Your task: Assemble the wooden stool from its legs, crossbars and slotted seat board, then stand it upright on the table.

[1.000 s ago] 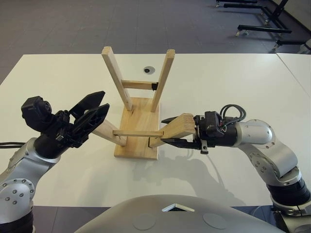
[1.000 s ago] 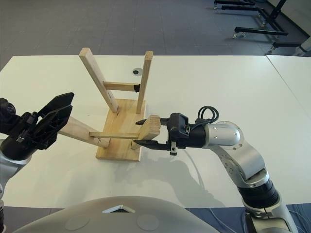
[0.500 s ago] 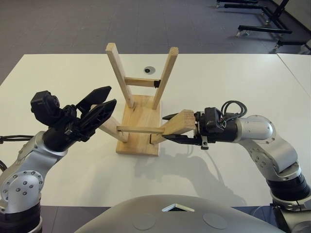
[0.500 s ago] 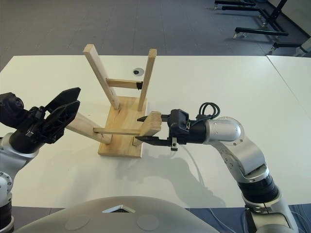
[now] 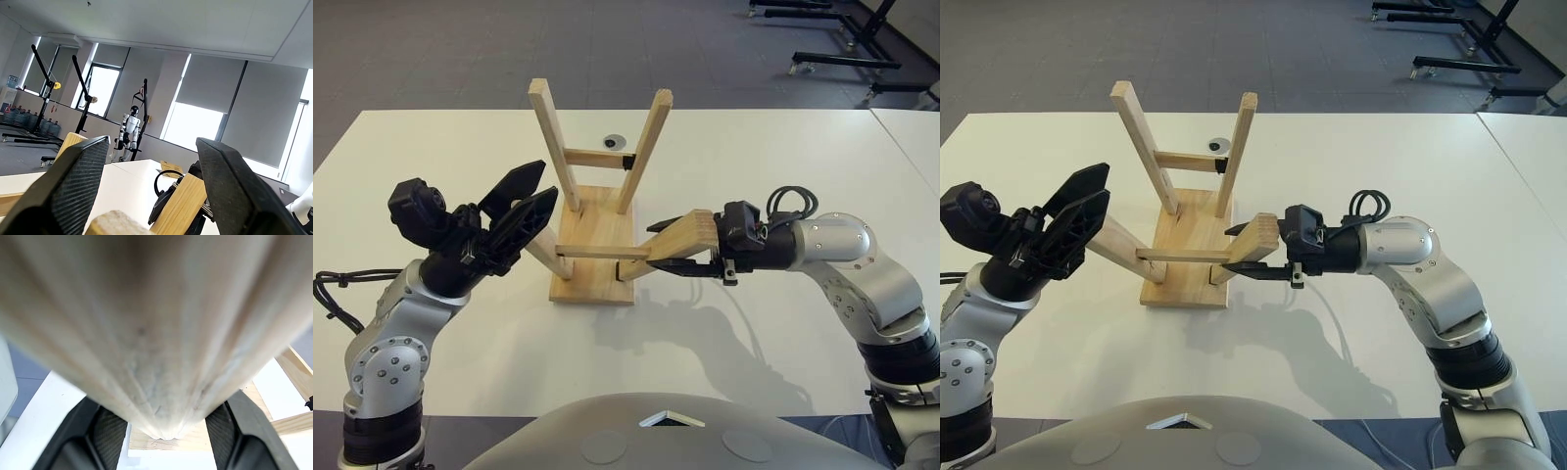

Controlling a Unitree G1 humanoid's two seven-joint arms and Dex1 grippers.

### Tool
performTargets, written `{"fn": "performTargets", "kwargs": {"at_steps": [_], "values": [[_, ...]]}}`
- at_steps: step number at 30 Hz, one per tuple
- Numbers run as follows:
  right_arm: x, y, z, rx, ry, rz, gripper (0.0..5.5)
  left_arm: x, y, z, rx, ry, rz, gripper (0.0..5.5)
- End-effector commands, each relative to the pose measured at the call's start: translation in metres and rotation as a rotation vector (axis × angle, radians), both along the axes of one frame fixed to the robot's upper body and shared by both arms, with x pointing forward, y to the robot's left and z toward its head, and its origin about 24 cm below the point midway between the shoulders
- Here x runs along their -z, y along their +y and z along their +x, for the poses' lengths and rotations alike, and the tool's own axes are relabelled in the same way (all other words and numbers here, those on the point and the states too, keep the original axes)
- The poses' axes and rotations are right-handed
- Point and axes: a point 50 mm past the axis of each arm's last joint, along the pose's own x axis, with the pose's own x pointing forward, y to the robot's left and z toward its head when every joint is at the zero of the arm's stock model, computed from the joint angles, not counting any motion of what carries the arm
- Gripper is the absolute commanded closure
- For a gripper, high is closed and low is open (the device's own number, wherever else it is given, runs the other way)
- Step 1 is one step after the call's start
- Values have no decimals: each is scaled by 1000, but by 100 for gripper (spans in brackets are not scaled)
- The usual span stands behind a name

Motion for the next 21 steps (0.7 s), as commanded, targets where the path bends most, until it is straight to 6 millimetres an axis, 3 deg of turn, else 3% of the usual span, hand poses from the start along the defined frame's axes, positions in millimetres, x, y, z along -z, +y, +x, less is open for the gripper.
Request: {"fn": "performTargets", "kwargs": {"at_steps": [1, 11, 21], "values": [[6, 16, -4, -109, 23, -35, 345, 15, -28, -3, 139, 66, 7, 229], [-20, 20, -1, -137, -7, -31, 345, 30, -29, 3, 94, 86, -15, 229], [-10, 16, -4, -116, 46, -45, 345, 41, -32, 1, 108, 111, -7, 229]]}}
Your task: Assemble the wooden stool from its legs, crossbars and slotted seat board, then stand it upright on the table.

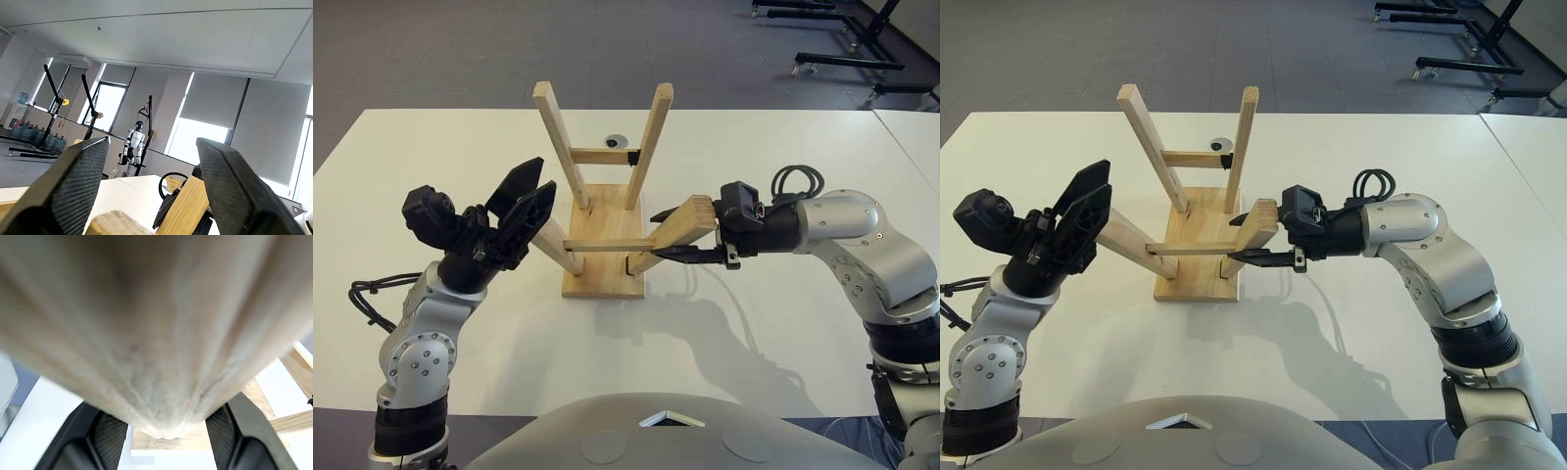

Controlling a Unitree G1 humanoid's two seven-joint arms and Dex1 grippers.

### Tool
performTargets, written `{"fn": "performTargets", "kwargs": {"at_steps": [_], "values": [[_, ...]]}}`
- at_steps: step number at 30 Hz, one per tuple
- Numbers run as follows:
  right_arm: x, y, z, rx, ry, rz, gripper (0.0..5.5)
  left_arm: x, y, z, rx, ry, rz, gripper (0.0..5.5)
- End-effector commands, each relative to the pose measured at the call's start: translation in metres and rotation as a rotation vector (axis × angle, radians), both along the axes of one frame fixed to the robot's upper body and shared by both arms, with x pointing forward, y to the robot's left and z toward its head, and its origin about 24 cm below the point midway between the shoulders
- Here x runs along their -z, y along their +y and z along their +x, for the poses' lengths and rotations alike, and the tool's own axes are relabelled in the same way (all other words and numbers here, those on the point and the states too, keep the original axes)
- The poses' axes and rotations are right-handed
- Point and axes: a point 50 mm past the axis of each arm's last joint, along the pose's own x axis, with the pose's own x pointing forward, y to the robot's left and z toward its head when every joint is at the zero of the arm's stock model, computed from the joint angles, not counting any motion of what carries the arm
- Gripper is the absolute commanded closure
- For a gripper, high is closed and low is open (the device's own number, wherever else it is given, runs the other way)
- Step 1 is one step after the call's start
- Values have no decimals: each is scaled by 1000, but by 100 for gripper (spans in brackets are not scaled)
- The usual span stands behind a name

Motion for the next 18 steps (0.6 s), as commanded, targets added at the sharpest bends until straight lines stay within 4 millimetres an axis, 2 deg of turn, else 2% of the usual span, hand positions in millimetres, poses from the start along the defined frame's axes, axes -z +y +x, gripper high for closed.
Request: {"fn": "performTargets", "kwargs": {"at_steps": [1, 4, 8, 18], "values": [[5, 17, -15, -126, 31, 34, 345, 22, -30, -7, 162, 111, 55, 229], [6, 15, -13, -133, 37, 26, 345, 21, -37, -4, 182, 98, 60, 229], [1, 9, 2, -140, 32, 21, 345, 23, -51, 4, 218, 73, 84, 229], [-18, 17, 13, -220, -1, -16, 345, 28, -76, 13, 231, 37, 94, 229]]}}
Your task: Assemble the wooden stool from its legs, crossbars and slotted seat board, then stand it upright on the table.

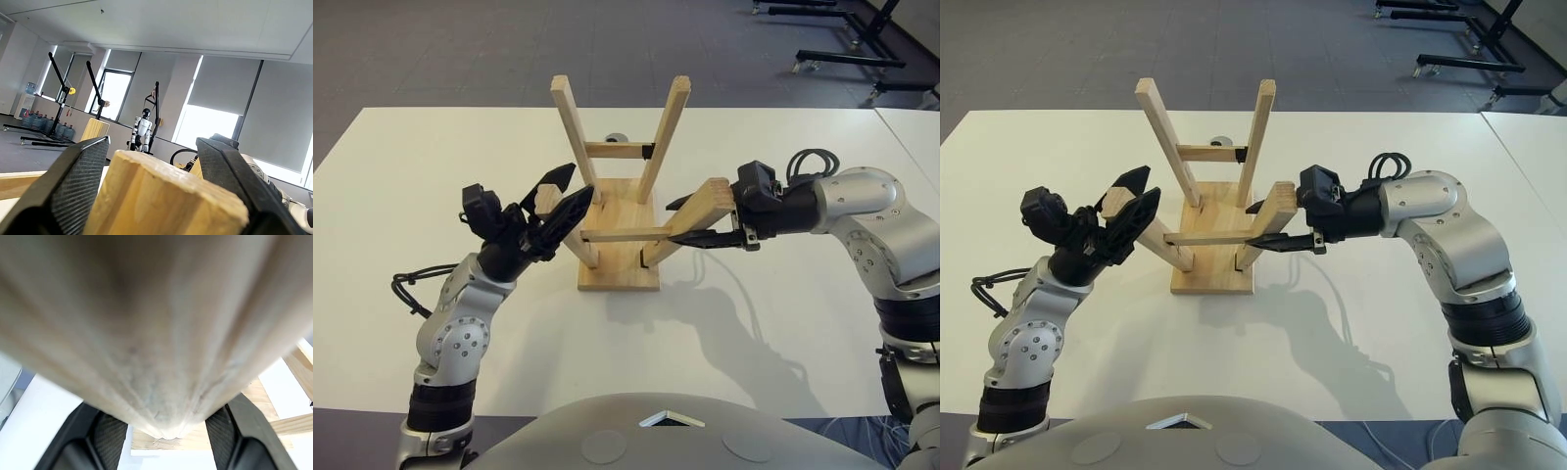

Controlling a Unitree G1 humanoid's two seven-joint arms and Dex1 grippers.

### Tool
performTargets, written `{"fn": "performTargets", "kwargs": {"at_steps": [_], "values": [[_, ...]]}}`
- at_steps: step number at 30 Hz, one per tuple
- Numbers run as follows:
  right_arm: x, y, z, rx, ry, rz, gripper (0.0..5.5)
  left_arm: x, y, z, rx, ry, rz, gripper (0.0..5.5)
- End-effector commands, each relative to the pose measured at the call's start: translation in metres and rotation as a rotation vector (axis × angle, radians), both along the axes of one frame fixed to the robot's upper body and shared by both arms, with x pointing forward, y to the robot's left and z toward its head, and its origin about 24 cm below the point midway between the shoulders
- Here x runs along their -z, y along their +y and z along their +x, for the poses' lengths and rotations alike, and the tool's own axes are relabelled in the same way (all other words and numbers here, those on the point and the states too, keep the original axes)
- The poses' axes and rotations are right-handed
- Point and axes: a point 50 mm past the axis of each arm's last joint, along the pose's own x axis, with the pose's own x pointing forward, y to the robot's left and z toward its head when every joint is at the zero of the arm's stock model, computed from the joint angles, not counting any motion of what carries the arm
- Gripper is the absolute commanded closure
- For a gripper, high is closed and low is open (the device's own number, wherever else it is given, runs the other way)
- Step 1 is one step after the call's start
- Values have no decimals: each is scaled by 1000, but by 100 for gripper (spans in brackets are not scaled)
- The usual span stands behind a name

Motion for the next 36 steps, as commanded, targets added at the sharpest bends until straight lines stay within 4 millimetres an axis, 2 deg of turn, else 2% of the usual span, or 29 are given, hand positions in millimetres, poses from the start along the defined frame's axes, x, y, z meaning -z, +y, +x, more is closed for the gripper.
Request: {"fn": "performTargets", "kwargs": {"at_steps": [1, 6, 12, 20, 21, 27, 36], "values": [[-9, 36, -7, -205, -14, 33, 345, 10, -51, -6, 252, 46, 34, 229], [-8, 36, -5, -211, -13, 15, 345, 12, -51, -10, 250, 43, 50, 229], [-5, 27, -7, -195, -44, 9, 345, 13, -38, -21, 187, 73, 69, 229], [-1, 27, -14, -145, -30, 45, 345, 12, -25, -33, 141, 121, 74, 229], [0, 27, -15, -138, -30, 44, 309, 12, -24, -34, 140, 126, 75, 229], [4, 27, -22, -109, -8, 31, 215, 9, -20, -37, 143, 141, 93, 229], [-1, 11, -17, 2, 15, 90, 65, 6, -12, -38, 124, 151, 107, 229]]}}
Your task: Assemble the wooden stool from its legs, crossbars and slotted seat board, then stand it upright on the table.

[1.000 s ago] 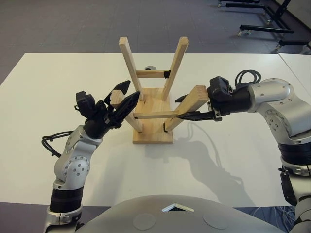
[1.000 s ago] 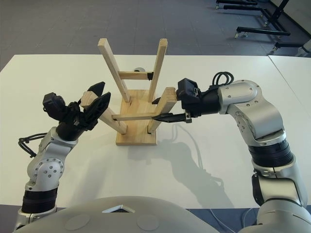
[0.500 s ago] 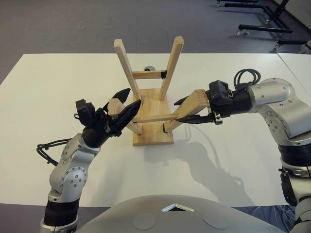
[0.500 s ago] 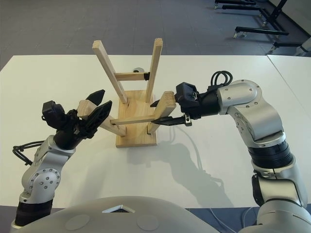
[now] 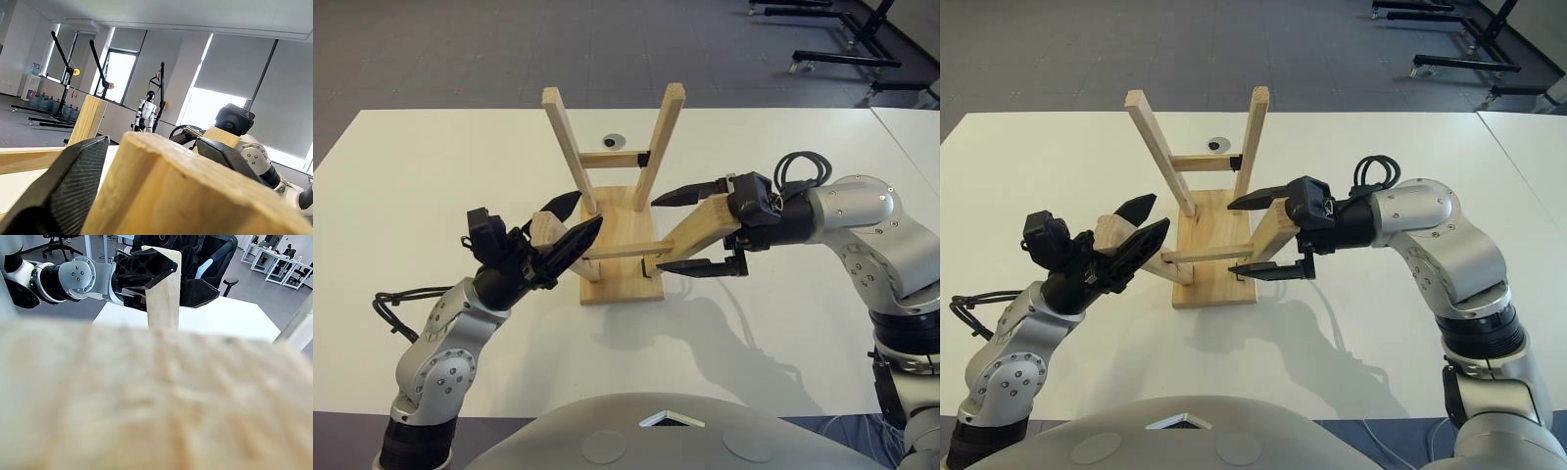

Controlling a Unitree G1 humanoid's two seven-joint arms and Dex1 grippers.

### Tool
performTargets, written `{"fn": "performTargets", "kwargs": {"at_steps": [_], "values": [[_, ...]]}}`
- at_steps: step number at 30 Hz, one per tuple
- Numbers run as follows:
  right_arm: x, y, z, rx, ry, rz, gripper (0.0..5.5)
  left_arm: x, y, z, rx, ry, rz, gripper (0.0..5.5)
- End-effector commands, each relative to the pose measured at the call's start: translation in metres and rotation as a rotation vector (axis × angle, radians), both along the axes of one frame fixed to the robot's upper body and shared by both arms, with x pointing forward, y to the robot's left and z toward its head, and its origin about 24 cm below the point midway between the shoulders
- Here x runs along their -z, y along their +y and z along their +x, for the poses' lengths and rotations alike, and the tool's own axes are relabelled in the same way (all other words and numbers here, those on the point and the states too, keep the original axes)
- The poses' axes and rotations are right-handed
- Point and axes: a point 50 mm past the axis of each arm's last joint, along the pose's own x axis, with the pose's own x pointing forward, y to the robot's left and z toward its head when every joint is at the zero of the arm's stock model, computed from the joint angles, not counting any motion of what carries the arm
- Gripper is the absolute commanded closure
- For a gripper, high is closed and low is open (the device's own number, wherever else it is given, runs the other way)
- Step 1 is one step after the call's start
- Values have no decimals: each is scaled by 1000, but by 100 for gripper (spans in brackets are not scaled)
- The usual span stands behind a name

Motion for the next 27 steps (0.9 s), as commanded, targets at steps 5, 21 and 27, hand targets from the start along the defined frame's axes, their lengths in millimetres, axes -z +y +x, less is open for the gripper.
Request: {"fn": "performTargets", "kwargs": {"at_steps": [5, 21, 27], "values": [[-9, -18, 4, 68, 84, 141, 13, 6, -10, -5, 105, 74, 8, 229], [-103, -24, -6, -50, 103, 741, 13, -2, -10, 11, 103, 22, 44, 229], [-115, -23, -13, -94, 58, 764, 13, -2, -9, 13, 96, 14, 46, 229]]}}
